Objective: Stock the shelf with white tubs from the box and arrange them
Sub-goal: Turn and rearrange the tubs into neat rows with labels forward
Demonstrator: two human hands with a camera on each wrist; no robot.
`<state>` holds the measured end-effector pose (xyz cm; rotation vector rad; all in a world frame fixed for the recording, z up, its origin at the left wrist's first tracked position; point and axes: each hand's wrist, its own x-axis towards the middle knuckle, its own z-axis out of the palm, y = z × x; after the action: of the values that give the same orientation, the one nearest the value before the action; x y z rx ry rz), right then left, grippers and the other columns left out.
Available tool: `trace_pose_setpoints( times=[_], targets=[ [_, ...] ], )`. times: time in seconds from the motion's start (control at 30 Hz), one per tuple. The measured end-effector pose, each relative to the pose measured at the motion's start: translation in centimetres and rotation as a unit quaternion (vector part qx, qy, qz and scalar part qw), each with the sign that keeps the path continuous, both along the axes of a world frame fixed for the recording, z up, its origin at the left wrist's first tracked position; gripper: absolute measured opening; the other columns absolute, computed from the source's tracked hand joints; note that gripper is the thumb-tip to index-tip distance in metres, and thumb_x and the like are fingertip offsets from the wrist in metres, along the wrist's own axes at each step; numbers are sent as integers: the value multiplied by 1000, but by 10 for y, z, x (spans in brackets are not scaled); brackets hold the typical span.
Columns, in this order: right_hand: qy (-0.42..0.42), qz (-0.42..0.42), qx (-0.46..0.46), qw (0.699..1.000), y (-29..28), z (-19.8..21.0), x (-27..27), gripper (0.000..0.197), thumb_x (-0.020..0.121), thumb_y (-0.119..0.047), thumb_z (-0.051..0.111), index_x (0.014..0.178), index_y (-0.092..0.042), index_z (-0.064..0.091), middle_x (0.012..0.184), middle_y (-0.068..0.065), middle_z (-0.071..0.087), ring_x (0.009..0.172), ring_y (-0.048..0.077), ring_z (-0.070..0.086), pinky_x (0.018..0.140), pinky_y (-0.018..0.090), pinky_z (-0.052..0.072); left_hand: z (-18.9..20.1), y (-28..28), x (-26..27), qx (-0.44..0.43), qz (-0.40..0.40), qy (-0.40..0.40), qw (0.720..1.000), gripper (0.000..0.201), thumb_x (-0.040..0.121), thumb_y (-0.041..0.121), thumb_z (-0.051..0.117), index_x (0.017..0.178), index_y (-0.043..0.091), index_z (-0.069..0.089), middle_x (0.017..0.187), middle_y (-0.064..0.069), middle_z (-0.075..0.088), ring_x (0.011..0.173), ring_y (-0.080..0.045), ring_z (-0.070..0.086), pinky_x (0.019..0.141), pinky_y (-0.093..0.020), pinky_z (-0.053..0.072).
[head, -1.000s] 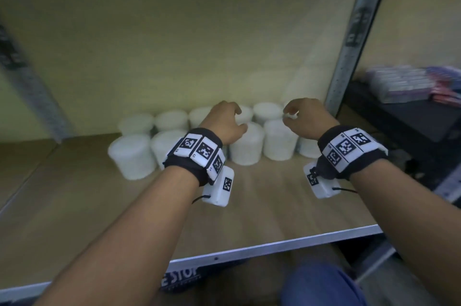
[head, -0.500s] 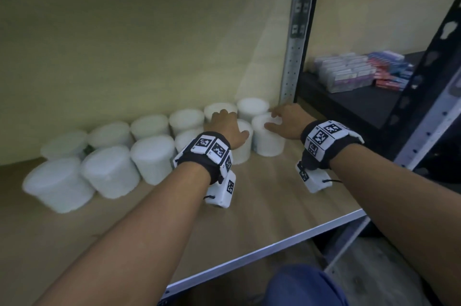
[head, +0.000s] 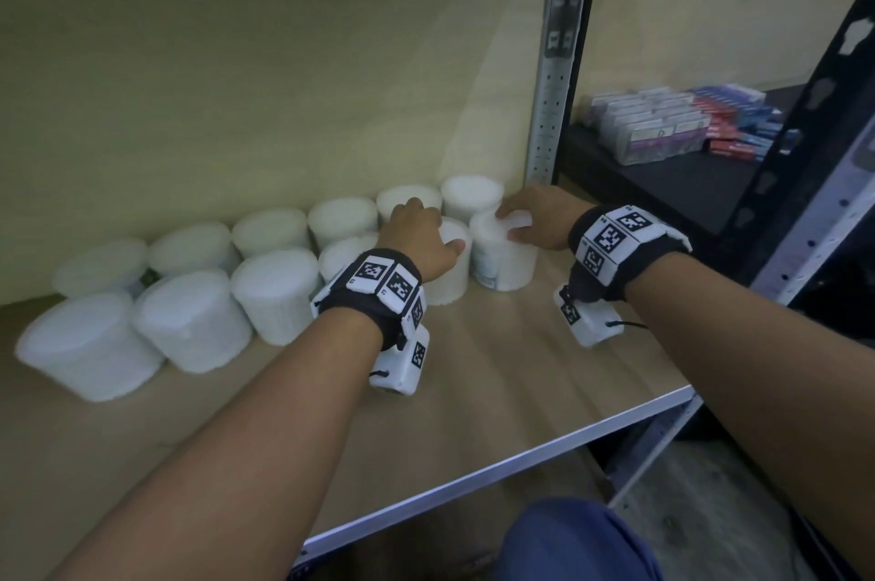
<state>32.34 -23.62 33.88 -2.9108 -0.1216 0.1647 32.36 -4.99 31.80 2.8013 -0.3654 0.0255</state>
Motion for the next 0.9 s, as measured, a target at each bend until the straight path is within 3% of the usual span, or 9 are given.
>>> trace_pose_setpoints(
  times=[0.1,0.17,0.27,0.33,0.4,0.6,0.8,0.9],
  targets=[
    [10,5,3,1000,3,3,1,48,92,-3,48,136,-22,52,150,3,39,139,25,36,115,34,30,-2,1,0,-5,1,-2,1000,56,90,44,54,134,10,50,136,-11,43,129,-28,39,106,-39,38],
    [-12,-20,24,999,6,2,3,50,90,-1,45,135,-21,52,148,4,40,140,28,31,116,38,29,-2,0,0,-4,0,-2,1000,55,91,44,54,134,9,50,136,-11,43,128,-28,40,106,-39,38],
    [-48,-57,9,997,12,-2,6,39,91,-27,52,130,-20,53,141,6,45,135,30,34,113,43,29,-2,0,0,-6,0,-4,1000,55,91,43,54,134,9,50,136,-11,43,128,-28,40,106,-39,37],
    [-22,-71,-20,997,15,-5,4,50,92,-45,51,131,-14,52,139,11,45,133,33,35,111,43,32,-2,0,-1,-5,-1,-4,1000,56,91,43,53,135,10,49,136,-11,43,129,-28,39,106,-39,37],
    [-9,-74,-34,997,16,-8,4,56,91,-49,51,131,-11,51,138,15,42,131,35,36,109,43,35,-2,0,-1,-3,-1,-4,1000,55,91,43,53,135,10,49,137,-11,42,129,-28,39,107,-39,36],
    [-12,-58,-16,998,14,-7,3,52,91,-44,55,134,-15,50,139,12,41,131,33,36,110,44,35,-3,0,-1,-3,-4,-5,1000,54,92,42,53,135,10,48,136,-11,42,129,-28,38,107,-38,35],
    [19,-45,21,999,9,-6,9,46,90,-17,50,133,-31,50,149,3,38,141,30,26,116,42,28,-3,0,-1,-3,-3,-3,1000,55,91,42,53,135,9,48,136,-11,42,129,-28,39,106,-38,37],
    [-20,-67,18,997,14,-7,12,43,88,-27,53,131,-27,51,145,6,42,139,32,29,116,45,25,-3,0,0,-1,-3,-3,1000,55,91,42,53,135,9,48,136,-11,42,128,-28,39,106,-39,37]
  ],
)
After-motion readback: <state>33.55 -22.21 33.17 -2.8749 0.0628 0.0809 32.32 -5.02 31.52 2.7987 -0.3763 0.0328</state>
